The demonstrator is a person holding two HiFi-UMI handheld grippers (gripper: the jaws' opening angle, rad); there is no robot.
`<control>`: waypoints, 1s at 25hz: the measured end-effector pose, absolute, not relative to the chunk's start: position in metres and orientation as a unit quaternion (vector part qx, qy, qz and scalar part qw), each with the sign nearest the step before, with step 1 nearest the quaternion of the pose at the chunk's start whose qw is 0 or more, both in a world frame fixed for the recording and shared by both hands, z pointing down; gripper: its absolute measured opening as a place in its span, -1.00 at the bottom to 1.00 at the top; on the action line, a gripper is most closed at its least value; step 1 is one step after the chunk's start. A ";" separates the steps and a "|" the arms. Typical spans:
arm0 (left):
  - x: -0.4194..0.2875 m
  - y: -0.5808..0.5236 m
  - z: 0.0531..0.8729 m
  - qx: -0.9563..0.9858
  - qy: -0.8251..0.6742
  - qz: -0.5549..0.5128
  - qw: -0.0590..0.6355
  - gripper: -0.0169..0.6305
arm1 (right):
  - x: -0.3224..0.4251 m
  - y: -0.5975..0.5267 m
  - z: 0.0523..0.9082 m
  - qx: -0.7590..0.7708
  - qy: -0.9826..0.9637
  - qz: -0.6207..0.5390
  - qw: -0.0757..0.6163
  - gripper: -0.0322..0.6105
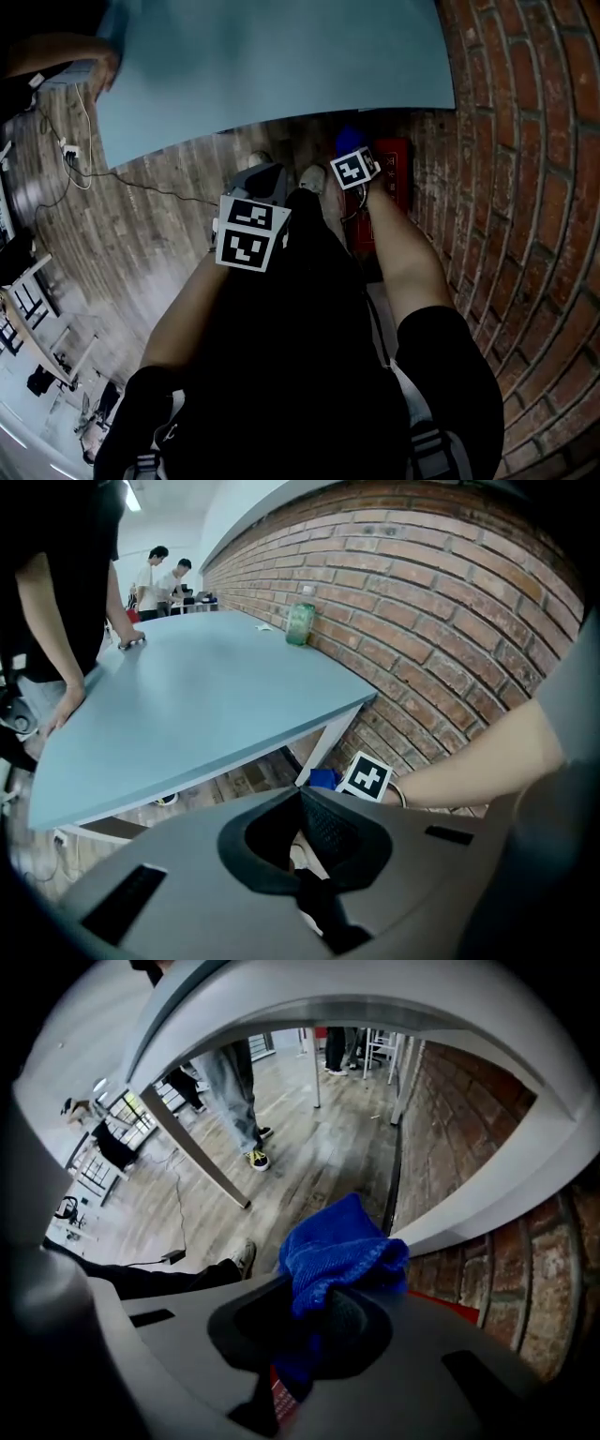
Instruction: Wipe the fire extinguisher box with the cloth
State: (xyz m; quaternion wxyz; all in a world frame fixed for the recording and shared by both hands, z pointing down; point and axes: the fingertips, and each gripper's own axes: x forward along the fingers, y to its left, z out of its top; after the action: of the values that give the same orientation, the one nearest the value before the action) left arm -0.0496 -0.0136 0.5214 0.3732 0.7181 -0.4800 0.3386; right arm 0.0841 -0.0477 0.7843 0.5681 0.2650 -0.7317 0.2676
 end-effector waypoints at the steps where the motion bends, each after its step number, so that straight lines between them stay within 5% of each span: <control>1: -0.050 -0.014 0.522 0.718 -0.480 0.338 0.373 -0.93 | 0.083 -0.048 0.785 0.263 -0.733 0.258 0.571 -0.74; 11: -0.047 -0.012 0.517 0.720 -0.473 0.340 0.376 -0.93 | 0.088 -0.042 0.787 0.264 -0.714 0.266 0.591 -0.74; 25: -0.025 0.022 0.525 0.751 -0.408 0.367 0.367 -0.93 | 0.115 0.023 0.781 0.356 -0.682 0.355 0.532 -0.74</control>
State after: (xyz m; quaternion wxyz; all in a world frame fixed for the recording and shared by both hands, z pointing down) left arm -0.0251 0.0217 0.5253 0.3673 0.7510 -0.4077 0.3672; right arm 0.1147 0.0226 0.7810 0.5321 0.3559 -0.6816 0.3546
